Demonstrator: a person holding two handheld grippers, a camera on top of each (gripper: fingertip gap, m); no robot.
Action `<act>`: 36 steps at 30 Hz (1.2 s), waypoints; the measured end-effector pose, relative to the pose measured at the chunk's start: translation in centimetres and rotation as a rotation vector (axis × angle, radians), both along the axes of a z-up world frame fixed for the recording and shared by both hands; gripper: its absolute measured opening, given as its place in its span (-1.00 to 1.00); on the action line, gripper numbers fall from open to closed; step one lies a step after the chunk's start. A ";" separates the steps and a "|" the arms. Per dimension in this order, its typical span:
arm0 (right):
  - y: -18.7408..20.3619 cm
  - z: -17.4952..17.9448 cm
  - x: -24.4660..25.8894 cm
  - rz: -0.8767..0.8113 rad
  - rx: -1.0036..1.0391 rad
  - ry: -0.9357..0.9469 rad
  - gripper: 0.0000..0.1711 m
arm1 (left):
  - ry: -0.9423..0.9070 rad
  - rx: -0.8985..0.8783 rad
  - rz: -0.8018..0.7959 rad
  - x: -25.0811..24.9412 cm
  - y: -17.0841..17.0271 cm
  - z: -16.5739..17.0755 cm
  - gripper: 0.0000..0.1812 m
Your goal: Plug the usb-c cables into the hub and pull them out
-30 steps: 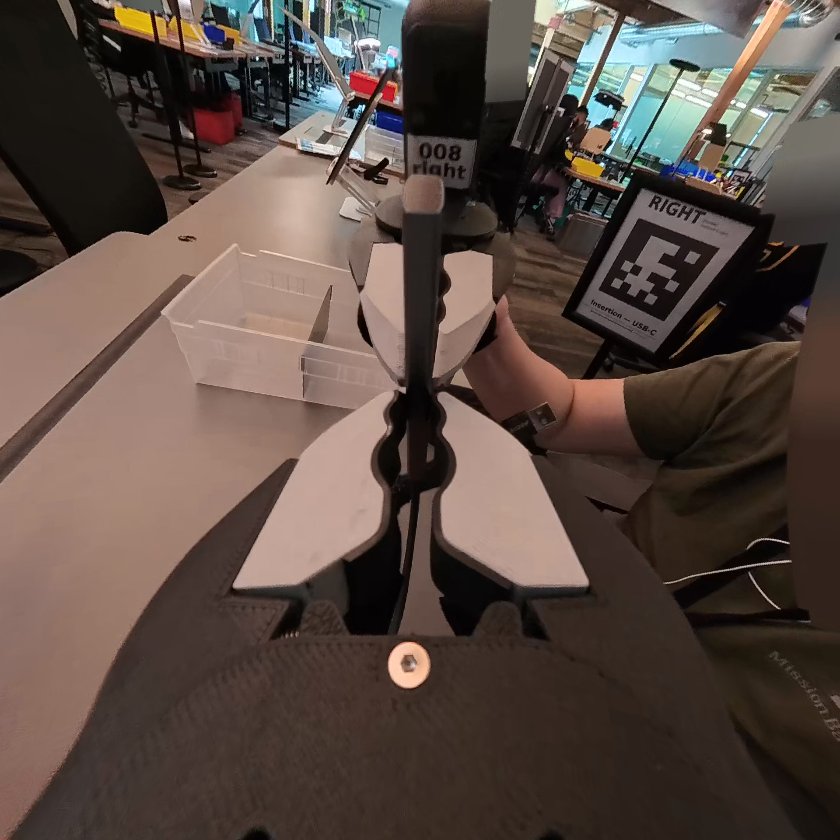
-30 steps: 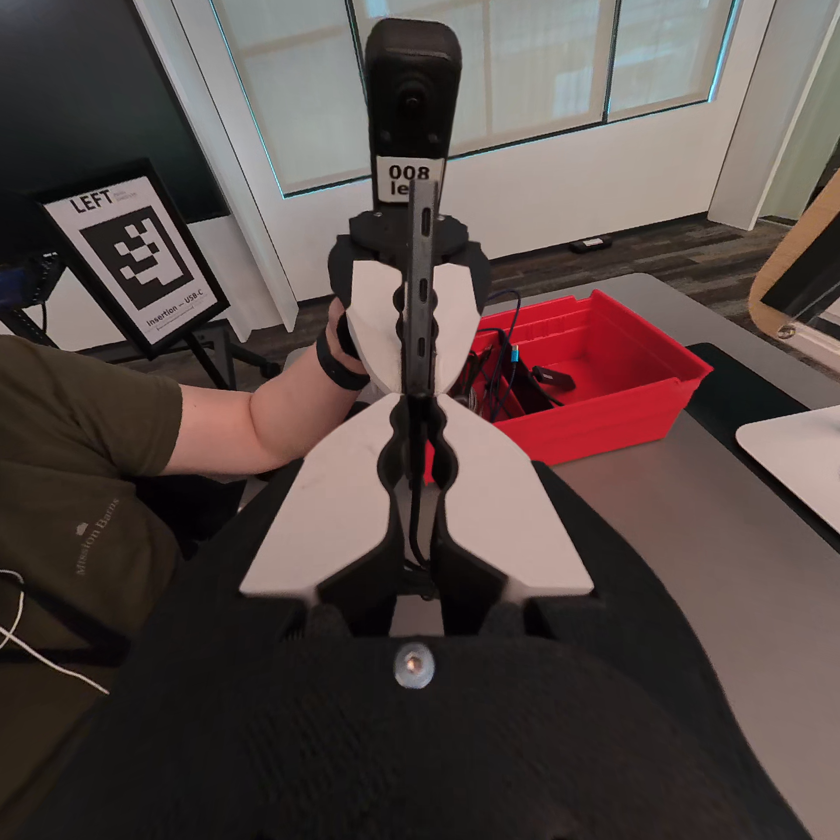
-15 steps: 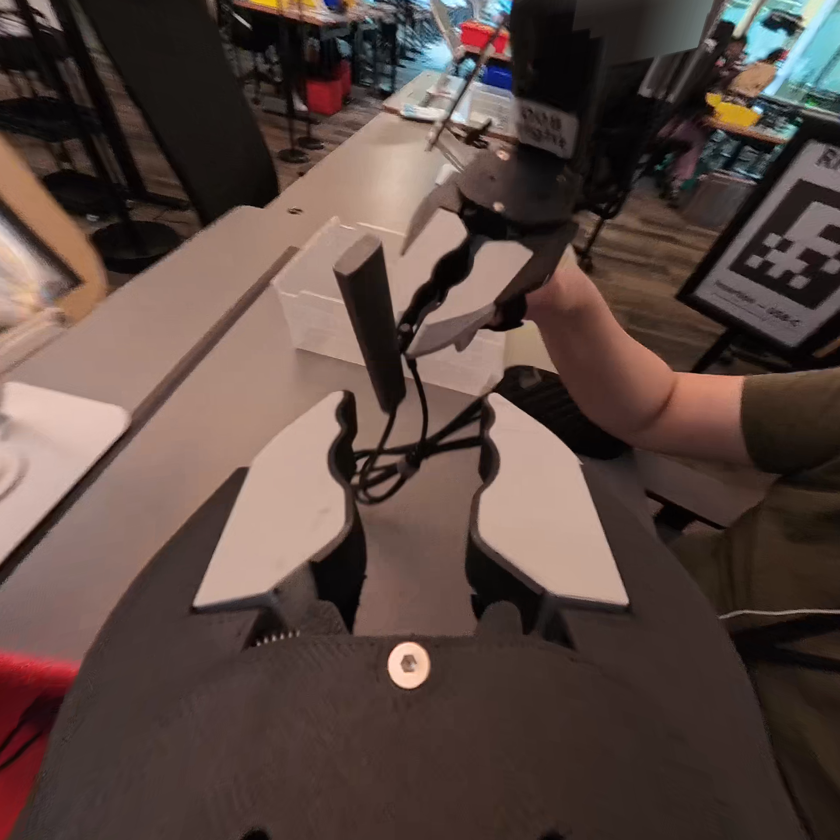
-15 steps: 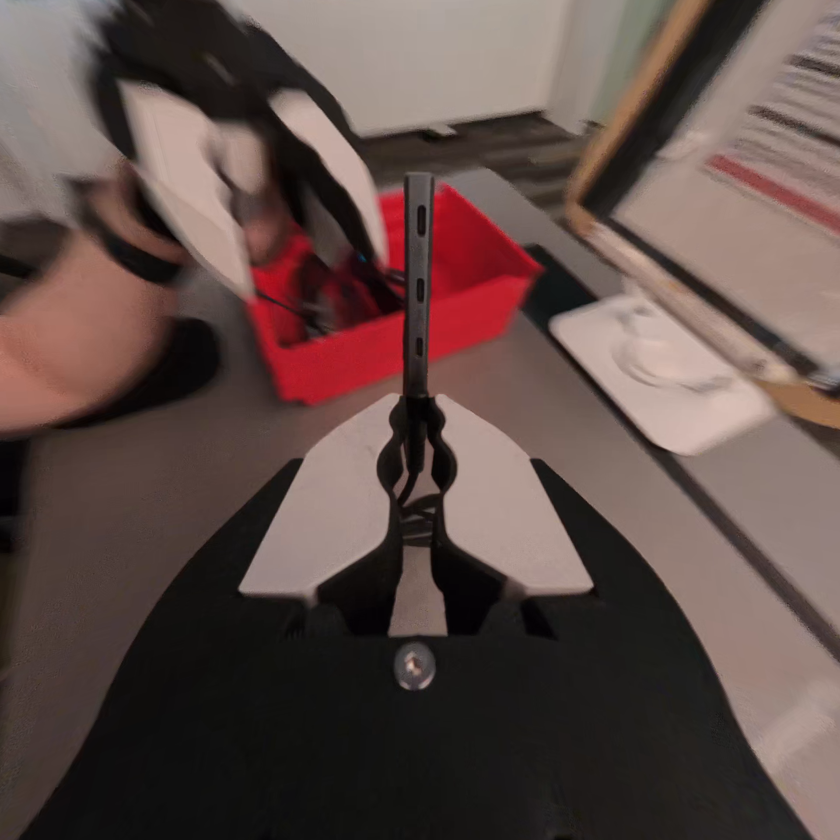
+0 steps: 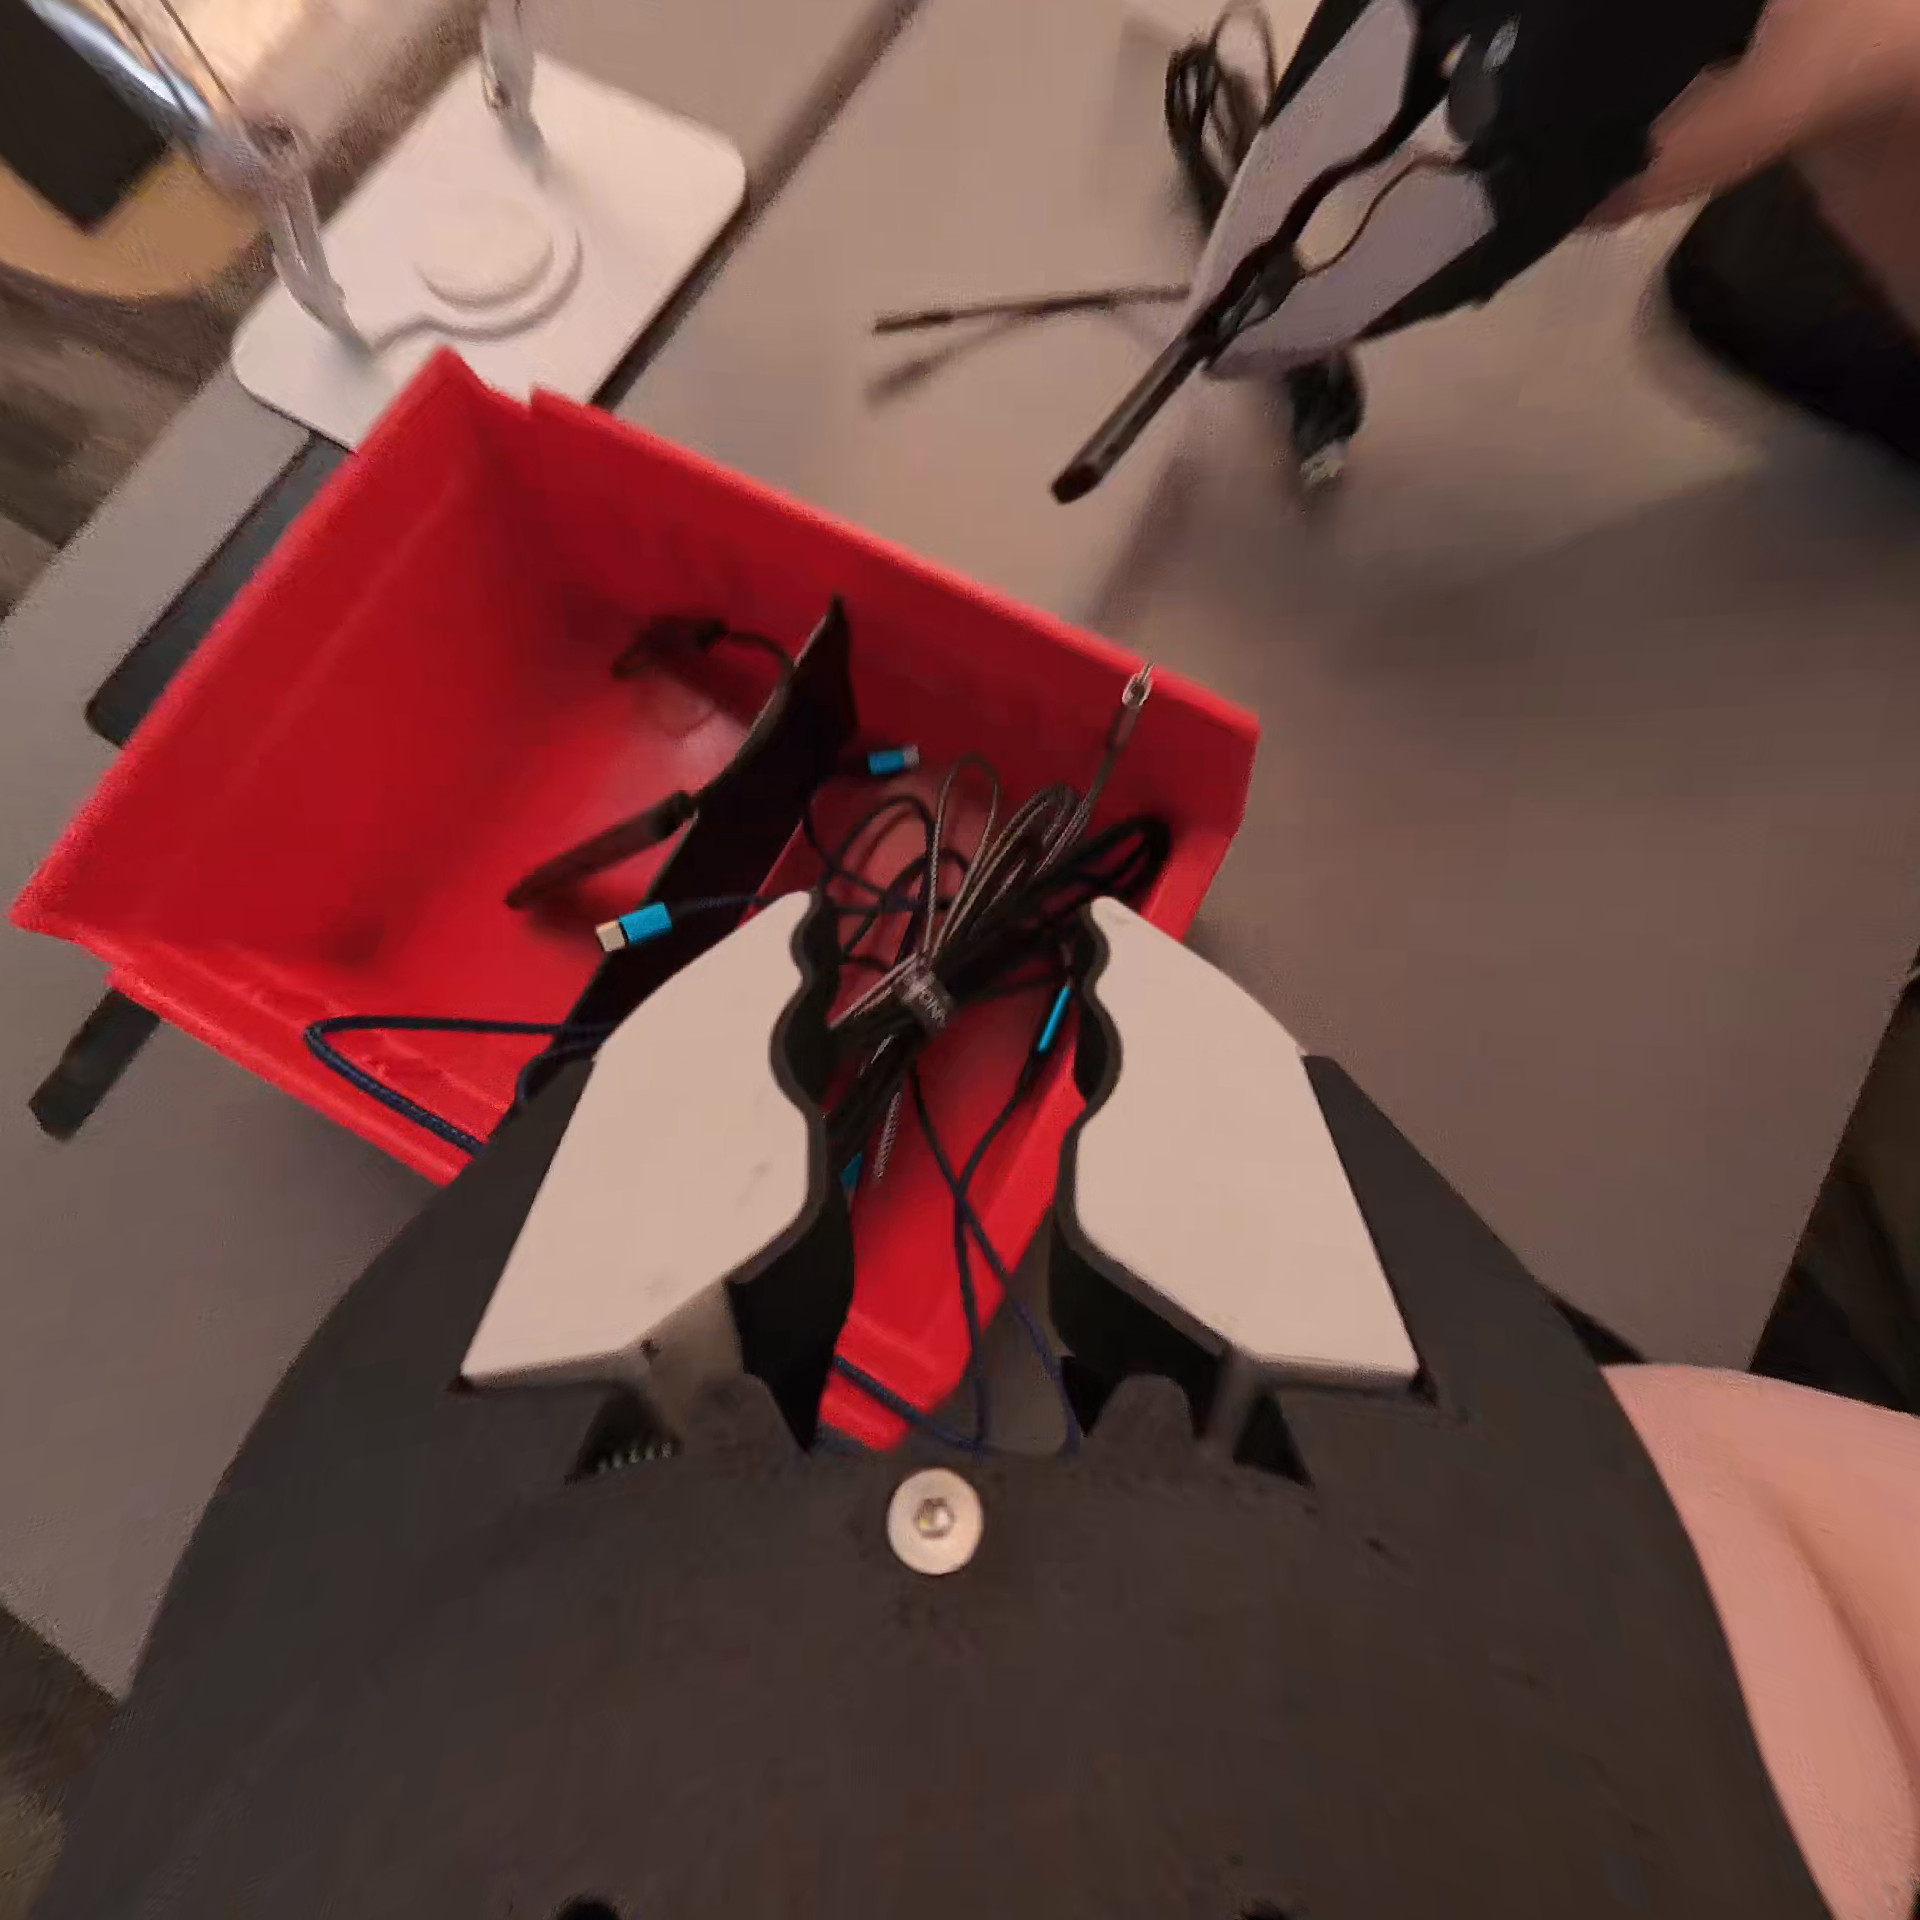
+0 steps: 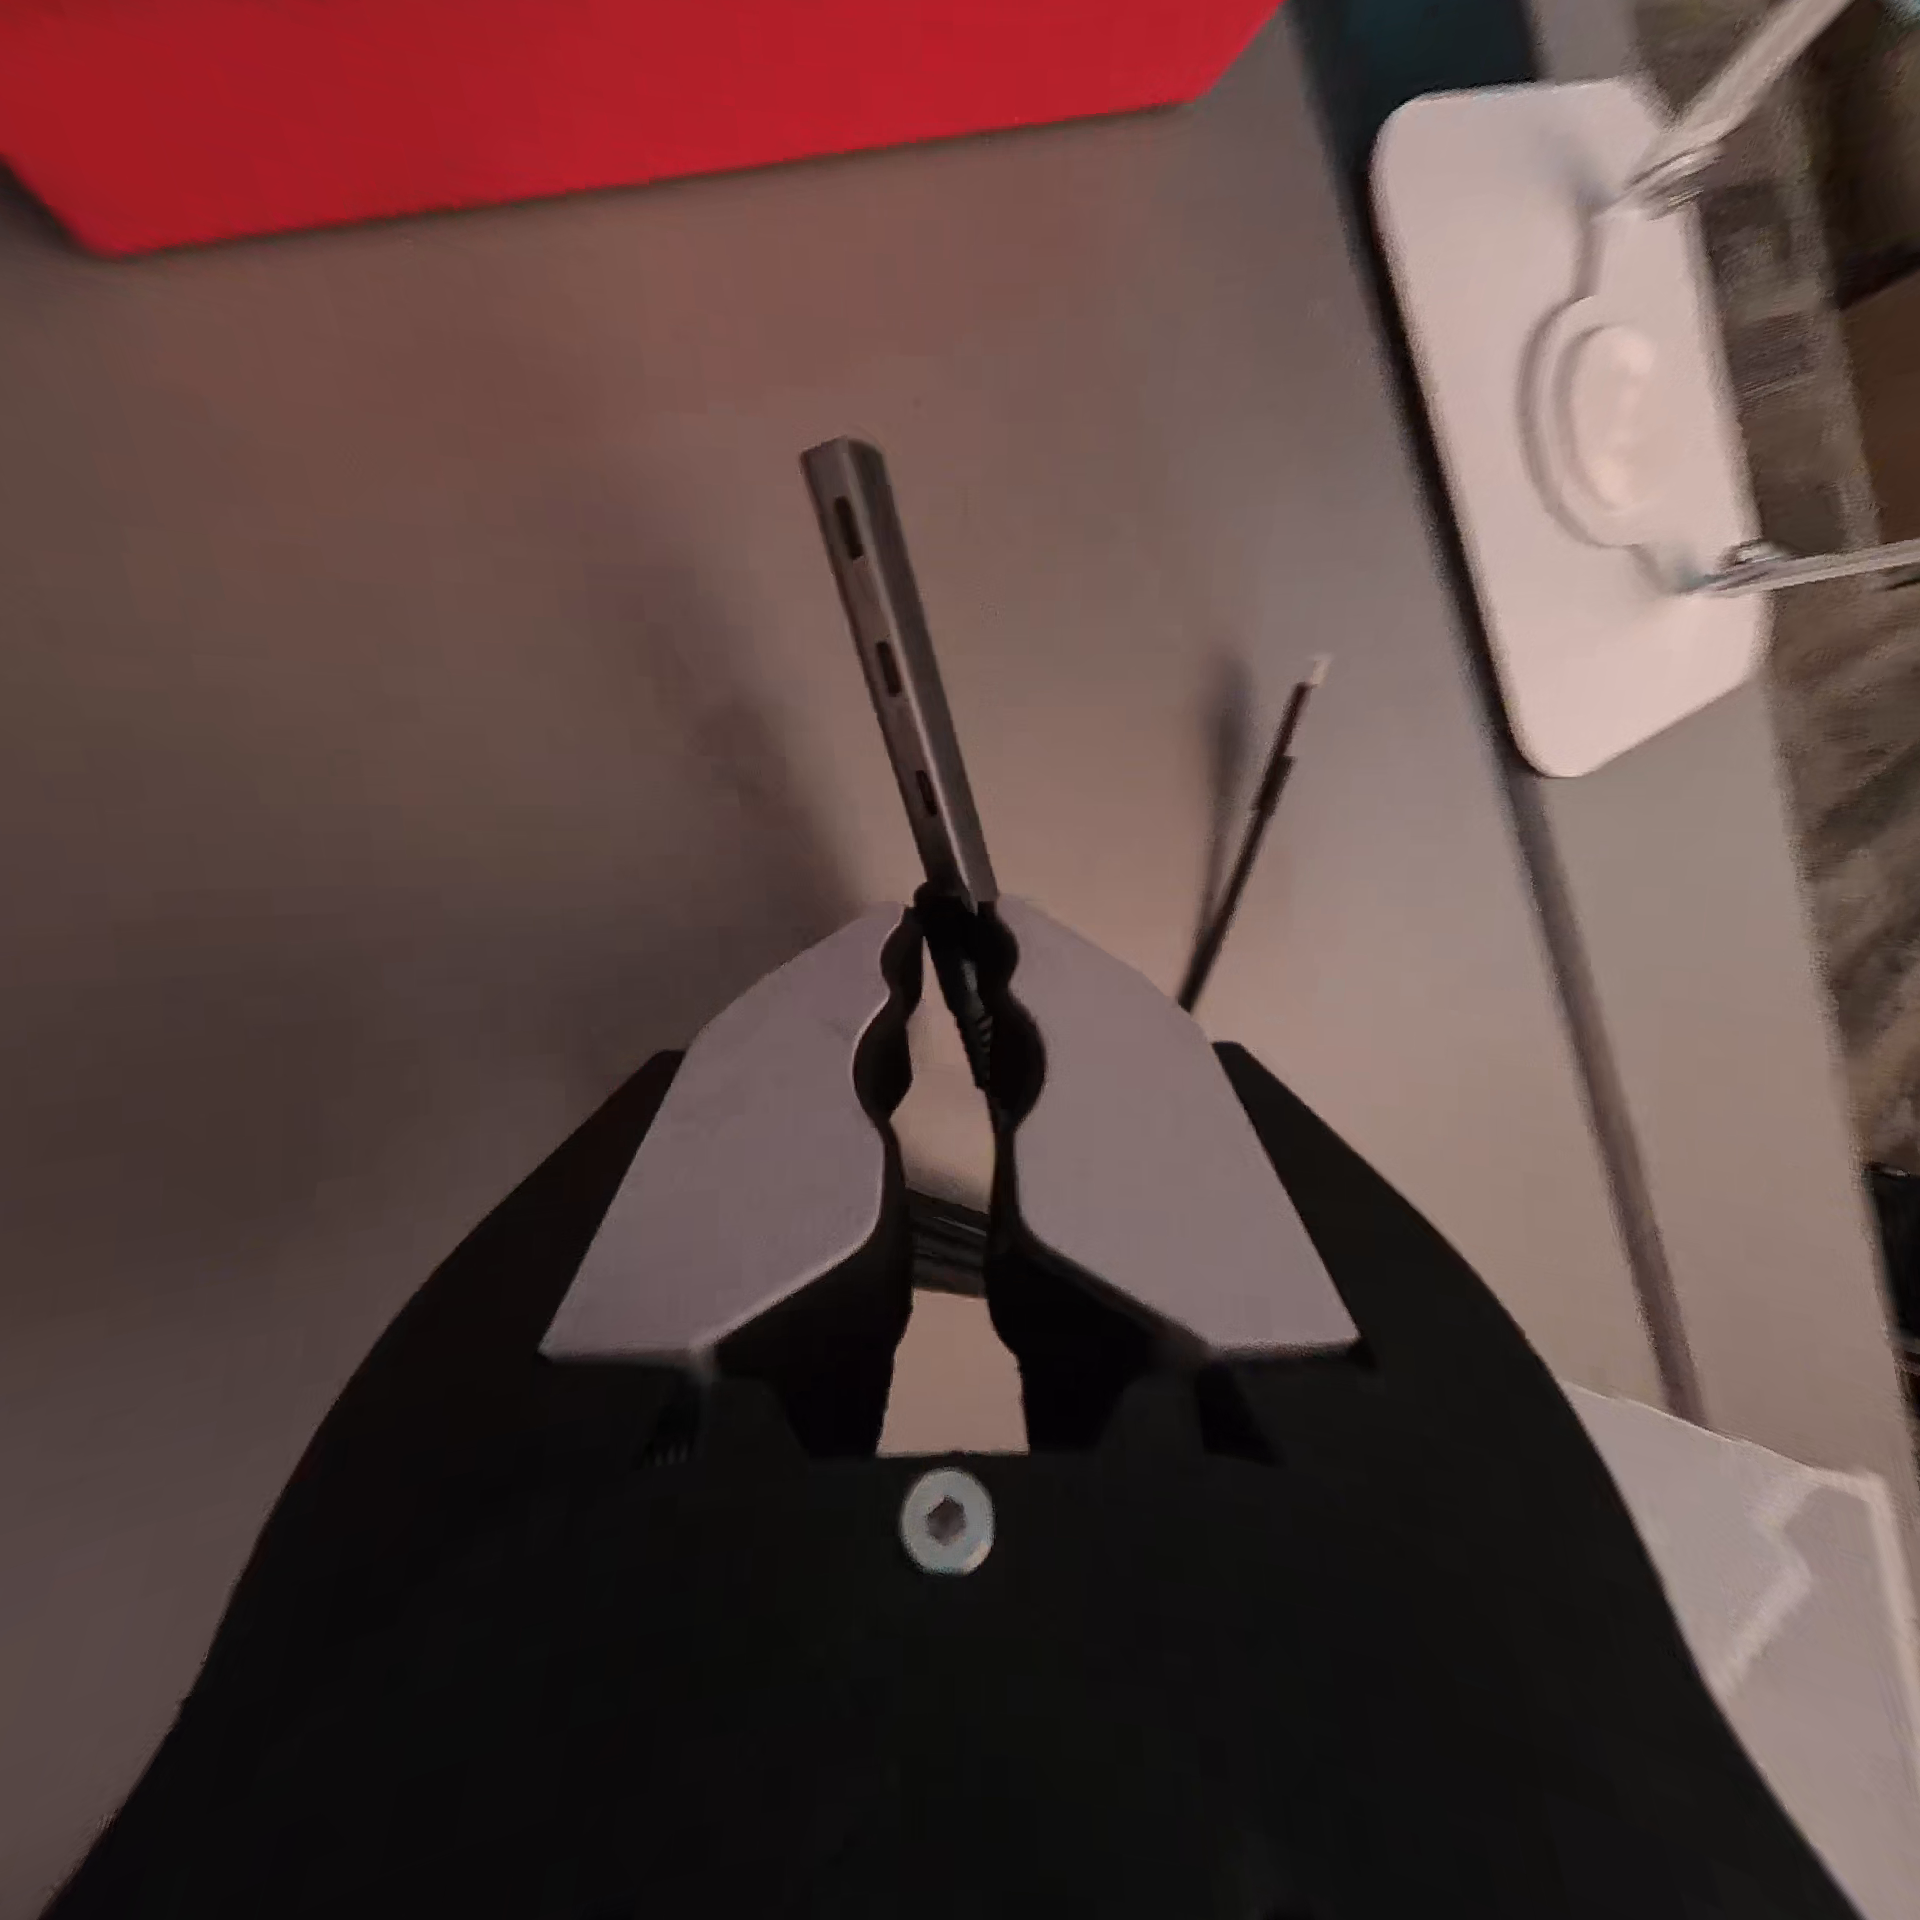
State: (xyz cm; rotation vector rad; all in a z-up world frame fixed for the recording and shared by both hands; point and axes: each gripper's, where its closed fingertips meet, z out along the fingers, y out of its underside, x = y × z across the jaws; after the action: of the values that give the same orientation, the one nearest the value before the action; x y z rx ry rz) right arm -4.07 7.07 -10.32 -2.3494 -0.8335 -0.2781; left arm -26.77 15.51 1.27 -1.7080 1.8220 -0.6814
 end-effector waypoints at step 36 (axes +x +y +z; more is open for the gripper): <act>-2.6 2.2 -3.4 0.155 -0.107 0.417 -0.64 | 0.152 0.224 0.162 -3.4 7.8 -5.2 -0.51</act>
State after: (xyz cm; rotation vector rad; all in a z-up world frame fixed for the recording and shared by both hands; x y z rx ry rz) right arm -7.47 4.50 -8.08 -2.3049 -0.8304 0.3192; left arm -30.16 23.28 -3.92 -1.7710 1.7607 -0.2760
